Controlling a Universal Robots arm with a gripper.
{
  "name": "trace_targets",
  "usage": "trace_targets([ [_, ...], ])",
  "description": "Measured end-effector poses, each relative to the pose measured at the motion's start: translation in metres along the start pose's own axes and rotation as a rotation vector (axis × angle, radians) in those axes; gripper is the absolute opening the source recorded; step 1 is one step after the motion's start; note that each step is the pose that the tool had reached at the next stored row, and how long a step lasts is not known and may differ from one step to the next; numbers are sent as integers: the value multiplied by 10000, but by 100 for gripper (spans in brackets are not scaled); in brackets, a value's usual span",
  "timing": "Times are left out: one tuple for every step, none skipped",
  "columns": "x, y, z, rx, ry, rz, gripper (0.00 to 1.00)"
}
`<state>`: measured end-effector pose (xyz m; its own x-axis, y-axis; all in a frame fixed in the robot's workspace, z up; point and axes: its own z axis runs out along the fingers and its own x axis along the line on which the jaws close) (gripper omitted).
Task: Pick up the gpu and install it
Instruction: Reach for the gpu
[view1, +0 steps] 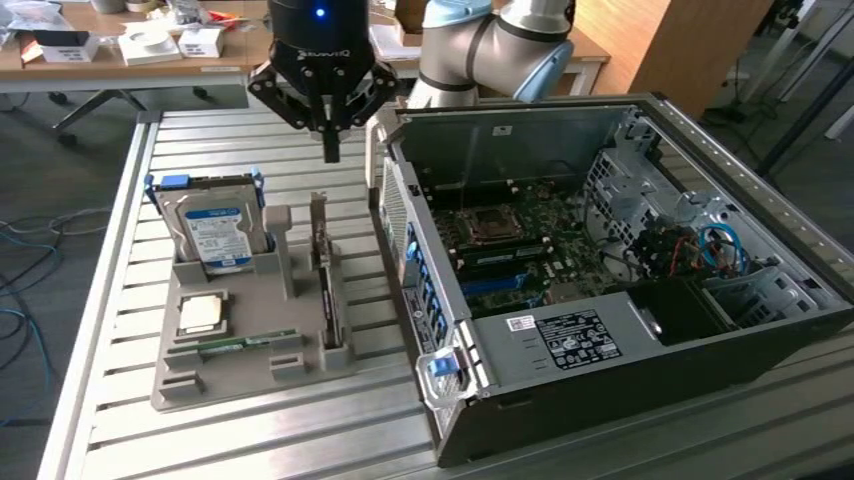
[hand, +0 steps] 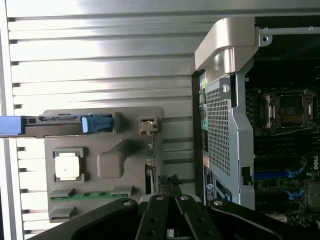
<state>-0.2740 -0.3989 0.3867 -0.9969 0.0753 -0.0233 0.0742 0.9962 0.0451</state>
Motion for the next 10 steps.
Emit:
trace_targets([
  [21, -2, 1, 0, 0, 1, 11],
  [40, -3, 2, 1, 1, 1, 11],
  [57, -4, 4, 0, 0, 1, 11],
  [71, -5, 5, 0, 0, 1, 11],
  [78, -6, 7, -1, -1, 1, 11],
  [80, -6, 8, -1, -1, 1, 11],
  [80, -6, 8, -1, 0, -1, 11],
  [80, -6, 7, 0, 0, -1, 11],
  [81, -6, 7, 1, 1, -1, 11],
  [81, -7, 6, 1, 1, 0, 11],
])
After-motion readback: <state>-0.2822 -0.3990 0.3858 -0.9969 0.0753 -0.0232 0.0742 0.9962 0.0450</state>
